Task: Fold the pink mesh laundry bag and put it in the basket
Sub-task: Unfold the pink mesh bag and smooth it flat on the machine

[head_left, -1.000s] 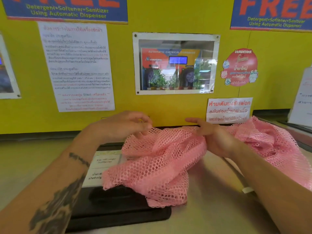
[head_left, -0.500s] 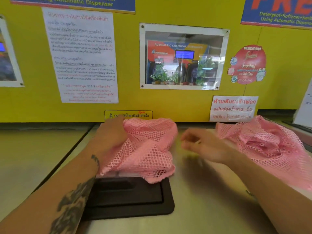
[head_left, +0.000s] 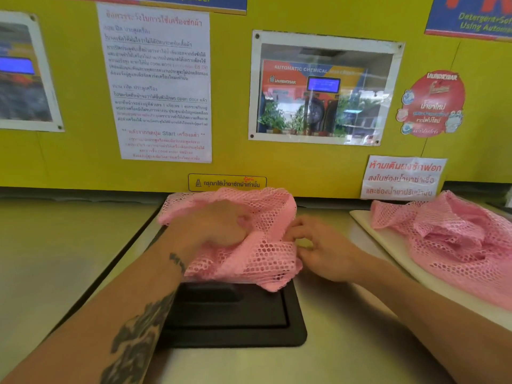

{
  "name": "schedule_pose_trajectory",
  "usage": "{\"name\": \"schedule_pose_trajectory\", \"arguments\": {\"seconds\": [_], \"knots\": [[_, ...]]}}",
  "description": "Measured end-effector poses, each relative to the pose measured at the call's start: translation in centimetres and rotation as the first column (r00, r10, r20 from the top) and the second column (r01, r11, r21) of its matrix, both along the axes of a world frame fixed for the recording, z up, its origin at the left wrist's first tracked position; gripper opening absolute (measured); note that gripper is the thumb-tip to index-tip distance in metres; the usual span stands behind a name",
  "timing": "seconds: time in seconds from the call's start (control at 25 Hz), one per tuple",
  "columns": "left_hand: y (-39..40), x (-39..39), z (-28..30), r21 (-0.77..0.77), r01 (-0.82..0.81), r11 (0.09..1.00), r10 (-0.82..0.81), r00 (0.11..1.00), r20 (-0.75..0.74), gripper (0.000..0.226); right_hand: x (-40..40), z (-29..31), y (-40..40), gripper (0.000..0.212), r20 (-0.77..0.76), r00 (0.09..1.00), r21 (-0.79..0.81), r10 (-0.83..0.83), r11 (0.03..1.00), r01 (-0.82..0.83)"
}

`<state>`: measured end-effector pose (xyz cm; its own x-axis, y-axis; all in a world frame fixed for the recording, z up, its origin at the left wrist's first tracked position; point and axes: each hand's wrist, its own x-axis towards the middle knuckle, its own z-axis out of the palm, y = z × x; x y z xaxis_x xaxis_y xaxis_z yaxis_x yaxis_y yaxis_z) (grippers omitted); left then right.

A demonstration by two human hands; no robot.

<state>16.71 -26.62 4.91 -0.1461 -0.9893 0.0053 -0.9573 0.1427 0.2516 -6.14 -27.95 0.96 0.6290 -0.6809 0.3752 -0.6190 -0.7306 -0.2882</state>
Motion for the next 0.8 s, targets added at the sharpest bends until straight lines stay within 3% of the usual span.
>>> {"name": "schedule_pose_trajectory", "arguments": {"seconds": [0.08,0.16,0.24,0.28,0.32,0.36,0.44,0.48,0.56,0.64,0.76,0.8], "knots": [[-0.7,1.6,-0.9,0.089,-0.059,0.994,0.042,0.984,0.174,0.058,-1.5,1.7,-0.5,0.022,0.061,0.99,-0.154,-0.125,0.979,0.133],[-0.8,2.9,-1.0,0.133,-0.137,0.982,0.115,0.98,0.162,0.058,-3.6,3.2,-1.4,0.017,0.352,0.896,-0.176,-0.272,0.921,0.349],[-0.6,3.4,-0.8,0.107,-0.123,0.987,0.108,0.985,0.134,0.043,-5.4,3.7,-1.9,0.025,0.617,0.683,0.065,-0.39,0.891,0.45],[-0.6,3.2,-0.7,0.036,-0.11,0.993,0.105,0.988,0.116,0.031,-6.1,3.6,-2.0,0.028,0.666,0.601,0.216,-0.442,0.885,0.412],[-0.4,2.8,-0.4,-0.057,-0.11,0.992,0.113,0.991,0.067,0.02,-6.6,3.5,-1.8,0.028,0.639,0.592,0.324,-0.491,0.87,0.371],[0.0,2.1,-0.1,-0.128,-0.119,0.985,0.119,0.993,-0.002,0.014,-6.8,3.3,-1.6,0.028,0.552,0.656,0.396,-0.515,0.854,0.337],[0.6,0.3,0.4,-0.185,-0.068,0.98,0.043,0.989,-0.139,0.022,-6.6,2.8,-0.5,0.041,0.27,0.86,0.5,-0.434,0.826,0.26],[0.8,-0.6,0.5,-0.166,0.012,0.986,-0.042,0.983,-0.181,0.029,-6.1,2.5,0.0,0.047,0.128,0.922,0.506,-0.366,0.823,0.257],[1.5,-2.4,0.2,0.009,0.167,0.986,-0.164,0.975,-0.15,0.052,-5.5,1.9,0.1,0.051,-0.037,0.945,0.385,-0.325,0.868,0.313],[2.0,-3.2,-0.3,0.149,0.17,0.974,-0.173,0.985,0.008,0.062,-5.2,1.8,-0.6,0.046,-0.012,0.932,0.2,-0.363,0.912,0.358],[1.3,-3.3,-0.7,-0.053,0.142,0.988,-0.145,0.988,-0.055,0.007,-5.4,2.8,-1.4,0.034,0.354,0.806,0.048,-0.474,0.87,0.491],[1.1,-3.3,-0.8,-0.14,0.126,0.982,-0.139,0.986,-0.091,0.014,-5.7,3.2,-1.5,0.028,0.468,0.734,0.054,-0.492,0.845,0.532]]}}
